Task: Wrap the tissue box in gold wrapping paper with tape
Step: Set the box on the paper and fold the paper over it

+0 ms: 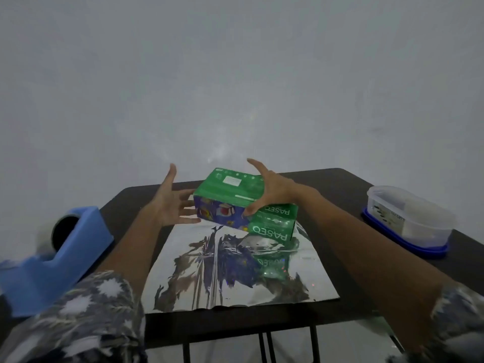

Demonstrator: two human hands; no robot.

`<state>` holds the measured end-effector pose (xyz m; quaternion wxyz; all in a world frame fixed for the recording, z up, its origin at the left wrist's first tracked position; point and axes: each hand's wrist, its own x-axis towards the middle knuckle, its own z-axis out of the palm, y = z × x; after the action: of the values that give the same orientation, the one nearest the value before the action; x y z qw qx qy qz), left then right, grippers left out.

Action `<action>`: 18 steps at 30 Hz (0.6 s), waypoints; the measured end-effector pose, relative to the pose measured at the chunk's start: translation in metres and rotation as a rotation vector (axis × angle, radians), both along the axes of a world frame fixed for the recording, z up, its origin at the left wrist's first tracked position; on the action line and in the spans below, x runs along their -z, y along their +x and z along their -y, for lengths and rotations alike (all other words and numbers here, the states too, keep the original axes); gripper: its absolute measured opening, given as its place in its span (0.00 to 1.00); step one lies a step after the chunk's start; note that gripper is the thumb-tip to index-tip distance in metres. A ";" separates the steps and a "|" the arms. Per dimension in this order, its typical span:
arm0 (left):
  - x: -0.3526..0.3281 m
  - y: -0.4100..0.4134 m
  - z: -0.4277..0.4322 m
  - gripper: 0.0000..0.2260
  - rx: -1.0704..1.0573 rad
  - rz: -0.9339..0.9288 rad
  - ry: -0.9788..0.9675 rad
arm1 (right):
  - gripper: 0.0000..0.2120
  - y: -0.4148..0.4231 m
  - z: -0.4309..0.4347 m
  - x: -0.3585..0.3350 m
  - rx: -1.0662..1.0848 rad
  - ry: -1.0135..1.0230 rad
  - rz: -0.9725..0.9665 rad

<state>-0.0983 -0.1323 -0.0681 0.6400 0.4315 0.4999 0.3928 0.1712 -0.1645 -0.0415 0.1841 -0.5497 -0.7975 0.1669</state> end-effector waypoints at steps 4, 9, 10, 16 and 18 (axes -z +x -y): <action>-0.007 0.006 0.010 0.31 0.096 -0.368 0.018 | 0.60 -0.012 0.001 -0.002 -0.051 0.149 0.117; 0.010 0.003 0.011 0.20 -0.054 -0.343 -0.038 | 0.44 0.005 0.012 0.030 0.247 0.285 -0.263; 0.011 0.002 0.011 0.17 -0.073 -0.344 -0.047 | 0.38 0.012 0.013 0.042 0.326 0.233 -0.319; 0.012 0.008 0.010 0.15 -0.101 -0.384 -0.063 | 0.24 0.038 0.010 0.080 0.504 0.123 -0.398; 0.012 0.011 0.011 0.14 -0.121 -0.389 -0.052 | 0.21 0.038 0.009 0.078 0.509 0.156 -0.474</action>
<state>-0.0869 -0.1436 -0.0799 0.5174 0.4521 0.6490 0.3267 0.2093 -0.1739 -0.1195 0.4412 -0.6610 -0.5806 0.1771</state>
